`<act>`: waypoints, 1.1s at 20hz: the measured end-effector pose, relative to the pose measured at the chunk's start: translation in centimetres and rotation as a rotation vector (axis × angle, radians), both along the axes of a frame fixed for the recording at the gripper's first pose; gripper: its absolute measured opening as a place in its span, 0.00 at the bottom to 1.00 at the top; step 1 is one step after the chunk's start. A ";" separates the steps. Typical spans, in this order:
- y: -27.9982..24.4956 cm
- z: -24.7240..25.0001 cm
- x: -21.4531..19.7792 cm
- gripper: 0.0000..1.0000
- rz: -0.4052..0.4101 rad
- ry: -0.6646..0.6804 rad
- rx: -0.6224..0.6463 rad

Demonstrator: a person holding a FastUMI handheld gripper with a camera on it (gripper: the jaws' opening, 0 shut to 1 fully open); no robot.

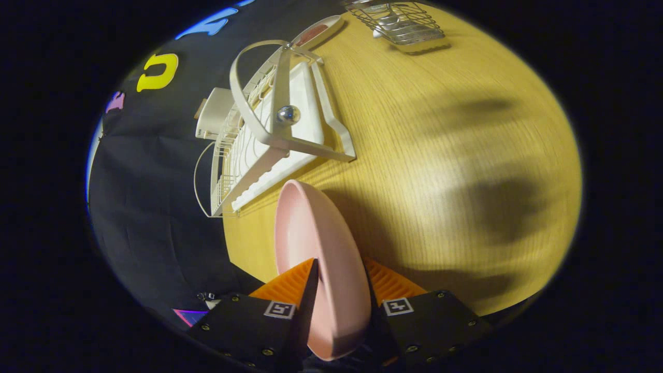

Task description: Take the plate from the dish rack, then take the spoon from the basket and place it into the plate.

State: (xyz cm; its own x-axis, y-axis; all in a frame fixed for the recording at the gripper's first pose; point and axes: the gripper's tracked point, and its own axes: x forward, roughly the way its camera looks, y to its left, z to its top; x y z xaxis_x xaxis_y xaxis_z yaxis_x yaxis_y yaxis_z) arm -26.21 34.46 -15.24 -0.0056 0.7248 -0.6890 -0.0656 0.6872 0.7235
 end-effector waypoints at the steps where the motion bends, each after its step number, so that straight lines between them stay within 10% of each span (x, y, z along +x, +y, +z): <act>1: -0.5 0.1 0.2 0.51 -0.010 0.005 0.007; 12: -3.0 0.7 2.2 0.56 -0.061 -0.019 0.051; 22: -8.8 7.3 14.7 0.55 -0.359 -0.338 0.034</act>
